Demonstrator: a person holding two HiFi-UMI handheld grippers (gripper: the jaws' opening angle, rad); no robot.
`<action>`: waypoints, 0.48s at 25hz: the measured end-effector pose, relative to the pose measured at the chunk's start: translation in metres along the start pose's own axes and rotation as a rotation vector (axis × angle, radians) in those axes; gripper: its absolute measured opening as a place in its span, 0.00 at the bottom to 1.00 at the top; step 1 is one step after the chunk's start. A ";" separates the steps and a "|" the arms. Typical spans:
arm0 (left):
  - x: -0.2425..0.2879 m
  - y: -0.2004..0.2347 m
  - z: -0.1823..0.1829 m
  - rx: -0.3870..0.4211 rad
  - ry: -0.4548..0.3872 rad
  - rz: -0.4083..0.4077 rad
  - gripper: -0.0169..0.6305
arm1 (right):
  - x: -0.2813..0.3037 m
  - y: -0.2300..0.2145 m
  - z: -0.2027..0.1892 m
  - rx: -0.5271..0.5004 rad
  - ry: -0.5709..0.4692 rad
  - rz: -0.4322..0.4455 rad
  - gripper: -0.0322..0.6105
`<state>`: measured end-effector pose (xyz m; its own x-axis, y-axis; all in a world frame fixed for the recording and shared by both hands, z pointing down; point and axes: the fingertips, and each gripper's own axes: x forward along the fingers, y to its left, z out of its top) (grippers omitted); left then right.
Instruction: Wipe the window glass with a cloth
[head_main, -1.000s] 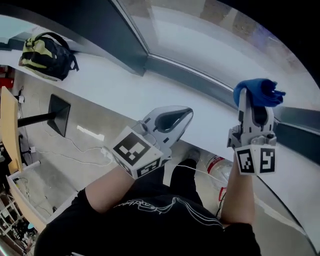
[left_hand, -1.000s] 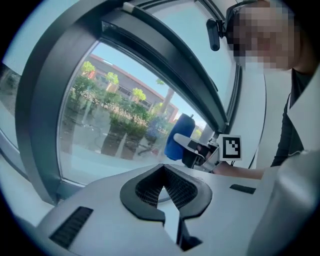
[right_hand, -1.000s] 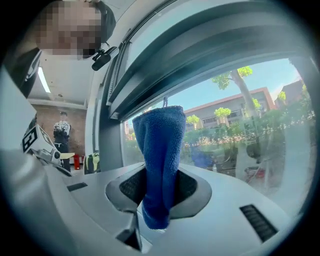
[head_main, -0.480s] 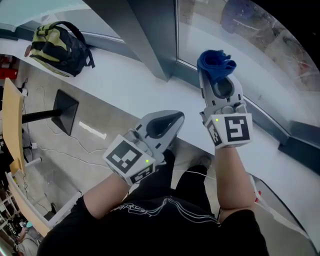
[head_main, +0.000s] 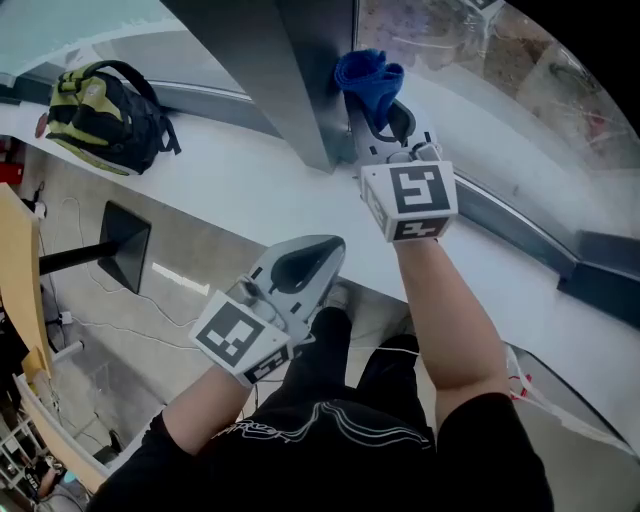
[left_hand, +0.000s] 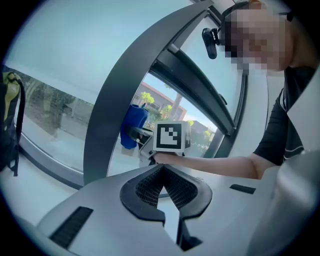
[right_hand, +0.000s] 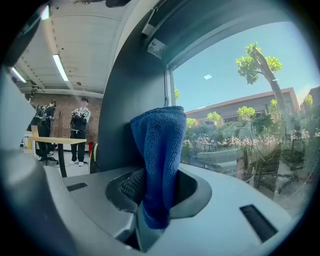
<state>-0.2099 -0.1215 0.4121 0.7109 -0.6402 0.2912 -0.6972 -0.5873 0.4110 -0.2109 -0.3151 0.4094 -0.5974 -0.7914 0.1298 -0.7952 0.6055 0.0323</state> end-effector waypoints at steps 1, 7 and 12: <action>-0.002 0.002 0.000 0.000 0.001 0.002 0.03 | 0.003 -0.001 0.001 -0.001 0.000 -0.007 0.19; -0.004 0.006 0.001 0.006 0.007 -0.003 0.03 | 0.009 -0.010 0.010 0.016 -0.013 -0.043 0.19; 0.005 -0.002 0.003 0.014 0.019 -0.029 0.03 | 0.001 -0.018 0.009 0.013 -0.008 -0.058 0.20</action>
<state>-0.2052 -0.1256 0.4103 0.7322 -0.6133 0.2961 -0.6776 -0.6124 0.4071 -0.1981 -0.3278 0.3997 -0.5509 -0.8259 0.1199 -0.8298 0.5574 0.0271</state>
